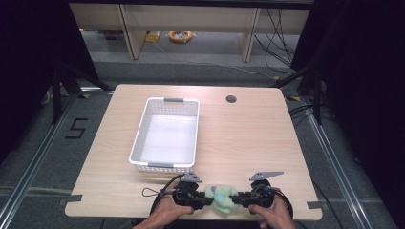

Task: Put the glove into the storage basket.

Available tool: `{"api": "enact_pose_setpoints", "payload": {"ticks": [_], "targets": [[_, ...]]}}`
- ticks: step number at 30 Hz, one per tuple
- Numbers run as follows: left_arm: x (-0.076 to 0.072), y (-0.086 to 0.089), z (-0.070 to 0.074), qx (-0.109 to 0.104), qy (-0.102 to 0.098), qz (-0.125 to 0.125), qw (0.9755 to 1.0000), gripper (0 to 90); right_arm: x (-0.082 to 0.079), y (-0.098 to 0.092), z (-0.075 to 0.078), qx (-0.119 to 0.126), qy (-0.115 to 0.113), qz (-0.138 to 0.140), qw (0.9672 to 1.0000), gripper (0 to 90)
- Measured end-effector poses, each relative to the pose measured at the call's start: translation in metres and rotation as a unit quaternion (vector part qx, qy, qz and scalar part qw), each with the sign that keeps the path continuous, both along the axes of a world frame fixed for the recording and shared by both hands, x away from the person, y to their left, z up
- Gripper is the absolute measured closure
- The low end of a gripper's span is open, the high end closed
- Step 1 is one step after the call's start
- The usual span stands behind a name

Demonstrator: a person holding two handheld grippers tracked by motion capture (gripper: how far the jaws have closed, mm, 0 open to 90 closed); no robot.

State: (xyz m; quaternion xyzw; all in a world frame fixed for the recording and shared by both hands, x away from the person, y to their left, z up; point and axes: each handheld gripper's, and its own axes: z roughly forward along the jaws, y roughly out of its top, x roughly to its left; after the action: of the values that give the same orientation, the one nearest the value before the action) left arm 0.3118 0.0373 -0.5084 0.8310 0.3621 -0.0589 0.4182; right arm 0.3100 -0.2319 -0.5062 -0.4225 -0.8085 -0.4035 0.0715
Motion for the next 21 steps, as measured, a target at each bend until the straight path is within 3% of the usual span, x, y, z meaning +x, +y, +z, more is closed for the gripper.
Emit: {"api": "enact_pose_setpoints", "payload": {"ticks": [2,3,4,5,10,14,15,17,19,21], "targets": [[-0.002,-0.001,0.001,-0.001,-0.004,-0.001,1.0,71.3,-0.001,0.0,0.002,0.0,-0.001,0.001,1.0,74.8],[-0.002,-0.001,0.001,-0.003,-0.007,-0.003,1.0,71.8,-0.003,0.001,0.003,0.007,0.014,-0.007,0.9999,75.1],[-0.002,-0.001,0.002,-0.004,-0.006,-0.002,1.0,72.2,-0.001,-0.001,0.003,-0.002,-0.008,0.001,1.0,75.3],[-0.002,-0.001,0.002,-0.003,-0.008,-0.004,1.0,72.5,-0.003,0.0,0.005,0.001,-0.001,-0.005,1.0,75.5],[-0.004,0.001,0.007,-0.012,-0.008,-0.011,0.9998,73.7,-0.003,-0.002,0.012,0.003,-0.013,0.007,0.9999,76.1],[-0.005,0.006,0.017,-0.027,-0.012,-0.013,0.9995,74.1,-0.004,-0.002,0.02,0.012,-0.023,0.01,0.9996,76.3],[-0.006,0.007,0.02,-0.032,-0.014,-0.011,0.9993,74.1,-0.006,-0.001,0.024,0.022,-0.012,0.007,0.9997,76.3],[-0.007,0.009,0.027,-0.036,-0.02,-0.007,0.9991,74.2,-0.004,-0.002,0.029,0.024,-0.035,0.012,0.999,76.4],[-0.008,0.01,0.033,-0.041,-0.02,-0.01,0.9989,74.2,-0.006,-0.001,0.037,0.021,-0.028,0.007,0.9993,76.3],[-0.008,0.011,0.041,-0.036,-0.028,-0.014,0.9989,74.1,-0.002,-0.001,0.041,0.026,-0.04,0.014,0.9988,76.3]]}}
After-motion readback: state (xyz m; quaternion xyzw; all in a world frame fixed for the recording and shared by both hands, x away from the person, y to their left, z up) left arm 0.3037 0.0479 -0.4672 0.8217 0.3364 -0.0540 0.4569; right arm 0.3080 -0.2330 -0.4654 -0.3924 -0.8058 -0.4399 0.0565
